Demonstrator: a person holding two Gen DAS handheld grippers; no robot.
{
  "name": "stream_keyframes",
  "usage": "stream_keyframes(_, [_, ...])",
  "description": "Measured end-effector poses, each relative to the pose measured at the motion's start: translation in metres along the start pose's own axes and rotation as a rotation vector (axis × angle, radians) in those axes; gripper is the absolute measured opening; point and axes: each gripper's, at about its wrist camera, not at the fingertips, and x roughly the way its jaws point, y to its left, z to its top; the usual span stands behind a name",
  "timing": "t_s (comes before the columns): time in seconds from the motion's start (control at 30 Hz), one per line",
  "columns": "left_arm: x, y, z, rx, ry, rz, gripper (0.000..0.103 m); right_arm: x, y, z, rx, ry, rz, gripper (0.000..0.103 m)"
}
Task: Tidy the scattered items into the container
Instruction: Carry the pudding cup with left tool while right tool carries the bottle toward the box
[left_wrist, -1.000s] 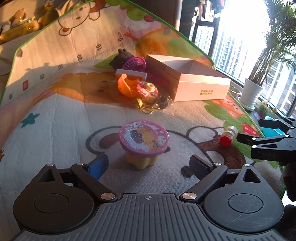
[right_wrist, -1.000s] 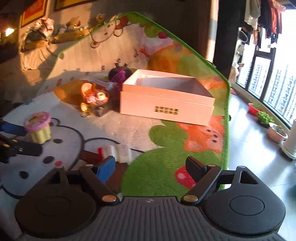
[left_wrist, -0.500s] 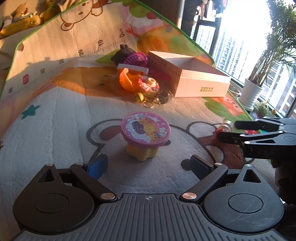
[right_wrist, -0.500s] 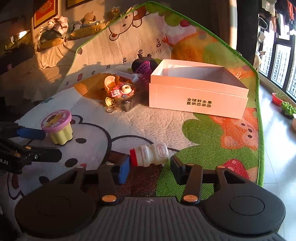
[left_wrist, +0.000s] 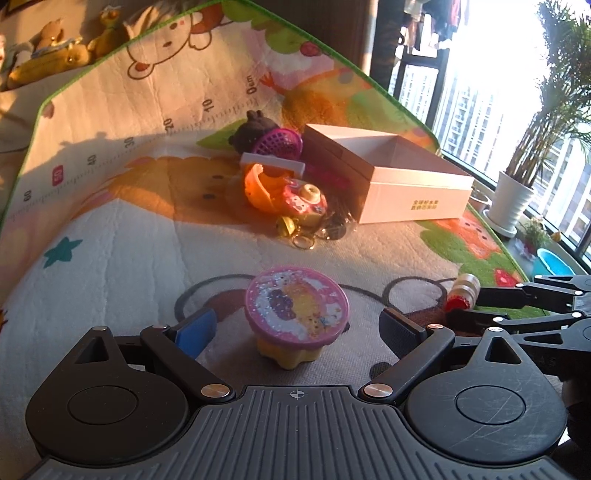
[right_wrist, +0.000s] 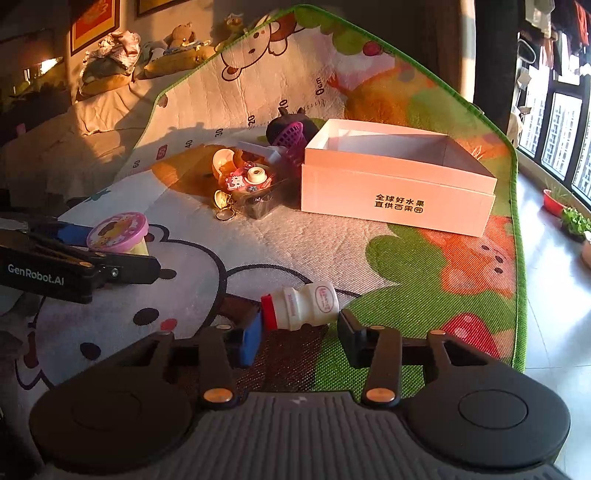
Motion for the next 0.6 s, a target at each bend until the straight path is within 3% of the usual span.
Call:
stream_keyframes(0.23, [0.012,-0.005,-0.001,0.032,0.019,0.019,0.074,0.002,-0.001,0.001,0.007,-0.005,0.013,0.044])
stream_keyframes(0.3, [0.012,-0.005,-0.001,0.038,0.017,0.031,0.061,0.000,-0.002,0.001,0.010,-0.008,0.018,0.043])
stream_keyframes(0.37, [0.010,-0.005,0.000,0.034,0.021,0.028,0.053,-0.003,-0.002,0.001,0.008,-0.017,0.022,0.043])
stream_keyframes(0.6, [0.000,-0.020,-0.003,0.060,0.039,-0.007,0.053,-0.025,-0.010,-0.002,-0.002,-0.066,0.011,0.043])
